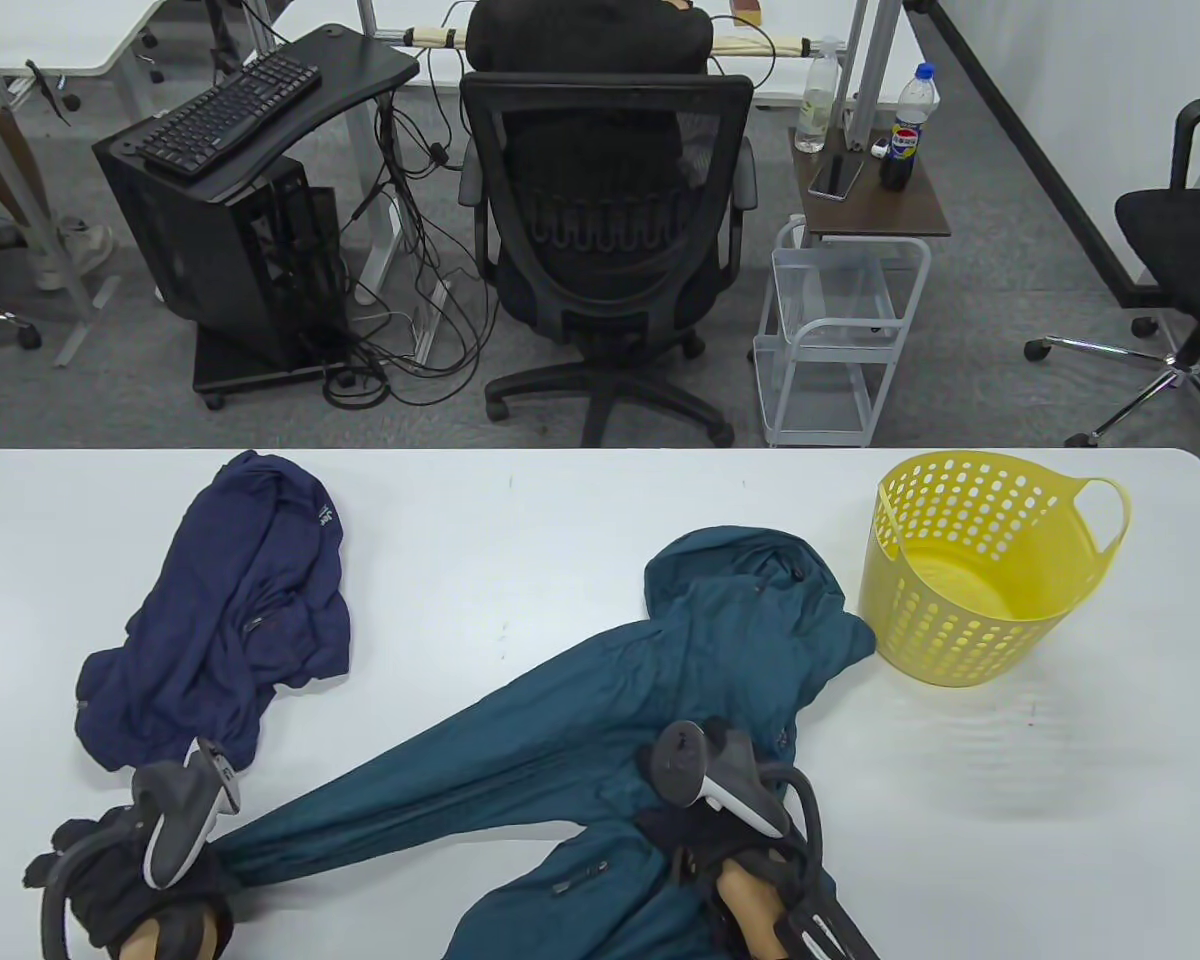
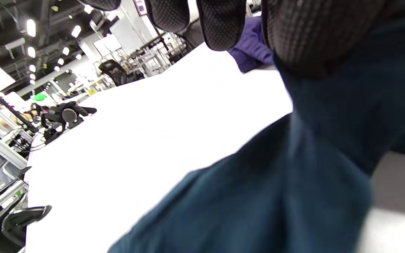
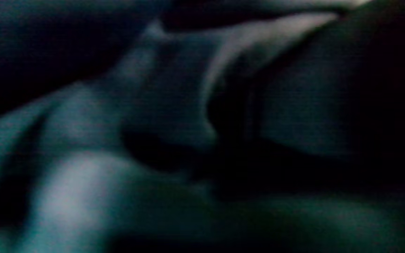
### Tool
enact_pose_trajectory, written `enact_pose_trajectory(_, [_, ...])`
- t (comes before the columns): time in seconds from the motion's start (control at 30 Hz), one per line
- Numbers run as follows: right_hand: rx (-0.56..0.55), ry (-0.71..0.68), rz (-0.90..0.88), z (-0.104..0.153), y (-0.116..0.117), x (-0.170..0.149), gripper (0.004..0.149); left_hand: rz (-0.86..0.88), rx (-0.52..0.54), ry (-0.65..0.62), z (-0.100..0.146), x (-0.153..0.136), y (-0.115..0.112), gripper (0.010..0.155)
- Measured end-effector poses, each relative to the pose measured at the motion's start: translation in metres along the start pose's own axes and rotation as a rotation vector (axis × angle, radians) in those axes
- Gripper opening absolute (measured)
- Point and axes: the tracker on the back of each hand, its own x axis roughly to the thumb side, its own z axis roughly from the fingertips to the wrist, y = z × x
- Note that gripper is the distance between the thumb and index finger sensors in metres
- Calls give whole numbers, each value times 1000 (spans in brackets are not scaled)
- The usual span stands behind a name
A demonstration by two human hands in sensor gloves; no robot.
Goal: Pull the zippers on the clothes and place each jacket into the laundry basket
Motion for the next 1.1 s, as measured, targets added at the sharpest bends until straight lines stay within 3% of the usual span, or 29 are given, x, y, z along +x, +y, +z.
enact_pose_trajectory(0.1, [-46, -21, -56, 5, -14, -5, 63, 31, 32, -89, 16, 16, 8, 74])
enact_pose_trajectory(0.27, [-261, -30, -327, 29, -56, -43, 56, 126, 216, -274, 65, 58, 42, 69])
enact_pose_trajectory(0.33, [-381, 57, -470, 40, -70, -75, 51, 256, 279, -394, 92, 81, 58, 66])
enact_pose_trajectory(0.43, [-479, 247, -571, 49, -76, -117, 44, 329, 312, -542, 122, 118, 70, 64])
enact_pose_trajectory(0.5, [-459, 379, -569, 49, -72, -142, 45, 312, 320, -613, 140, 148, 76, 64])
enact_pose_trajectory(0.57, [-347, 431, -564, 44, -63, -154, 47, 290, 327, -674, 153, 177, 81, 64])
enact_pose_trajectory(0.77, [-178, 382, -665, 24, -42, -143, 67, 288, 294, -794, 173, 238, 86, 64])
enact_pose_trajectory(0.97, [-164, 414, -498, 12, -37, -122, 77, 251, 308, -803, 166, 255, 68, 63])
enact_pose_trajectory(1.1, [-176, 442, -453, 6, -33, -119, 72, 257, 317, -802, 159, 254, 60, 62])
